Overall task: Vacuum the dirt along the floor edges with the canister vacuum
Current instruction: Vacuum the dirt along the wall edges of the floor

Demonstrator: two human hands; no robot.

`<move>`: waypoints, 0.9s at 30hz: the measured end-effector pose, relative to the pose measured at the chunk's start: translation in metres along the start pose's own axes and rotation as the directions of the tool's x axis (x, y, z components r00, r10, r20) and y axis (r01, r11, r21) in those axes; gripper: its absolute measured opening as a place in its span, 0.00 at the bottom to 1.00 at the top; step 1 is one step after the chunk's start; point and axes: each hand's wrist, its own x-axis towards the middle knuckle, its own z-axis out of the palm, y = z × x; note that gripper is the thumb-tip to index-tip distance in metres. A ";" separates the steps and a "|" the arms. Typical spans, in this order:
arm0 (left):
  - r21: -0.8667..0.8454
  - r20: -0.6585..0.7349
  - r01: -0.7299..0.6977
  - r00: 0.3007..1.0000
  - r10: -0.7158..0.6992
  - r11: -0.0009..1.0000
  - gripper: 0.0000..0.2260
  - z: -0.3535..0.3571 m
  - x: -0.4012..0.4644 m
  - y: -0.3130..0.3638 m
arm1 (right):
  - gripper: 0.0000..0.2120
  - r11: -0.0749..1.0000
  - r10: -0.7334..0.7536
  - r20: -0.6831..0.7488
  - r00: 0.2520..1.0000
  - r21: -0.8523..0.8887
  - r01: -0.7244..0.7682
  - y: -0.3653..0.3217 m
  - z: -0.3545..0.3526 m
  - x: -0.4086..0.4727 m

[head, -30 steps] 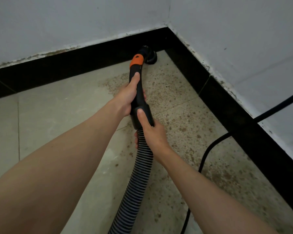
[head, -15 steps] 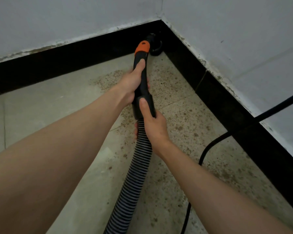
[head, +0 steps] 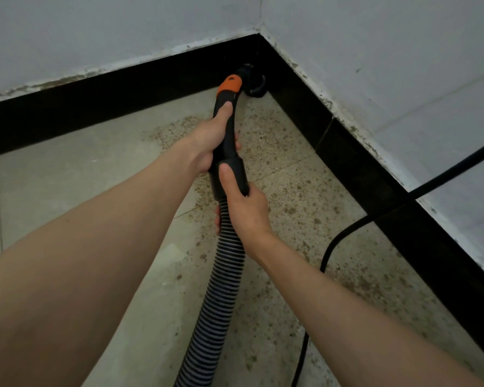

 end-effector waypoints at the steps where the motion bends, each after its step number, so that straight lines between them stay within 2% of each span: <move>1: -0.003 0.016 0.015 1.000 -0.015 1.000 0.18 -0.001 -0.002 -0.001 | 0.23 1.000 0.002 -0.012 1.000 -0.008 -0.002 0.001 0.002 -0.004; 12: 0.032 -0.008 0.050 0.999 -0.050 0.998 0.20 0.009 -0.028 0.004 | 0.25 0.998 0.028 0.008 1.000 0.059 -0.029 -0.010 -0.001 -0.034; 17: -0.071 -0.058 0.028 0.998 -0.032 0.997 0.19 -0.011 -0.047 0.008 | 0.25 1.000 -0.005 0.067 0.998 -0.027 0.007 -0.016 0.004 -0.047; 22: -0.224 -0.134 0.058 0.987 -0.090 0.973 0.19 -0.048 -0.085 0.000 | 0.22 0.990 -0.012 0.162 0.987 -0.137 0.035 -0.016 0.022 -0.071; 27: -0.391 -0.291 -0.017 0.951 -0.106 0.920 0.19 -0.081 -0.128 0.000 | 0.22 0.946 -0.010 0.301 0.953 -0.306 0.107 -0.022 0.039 -0.092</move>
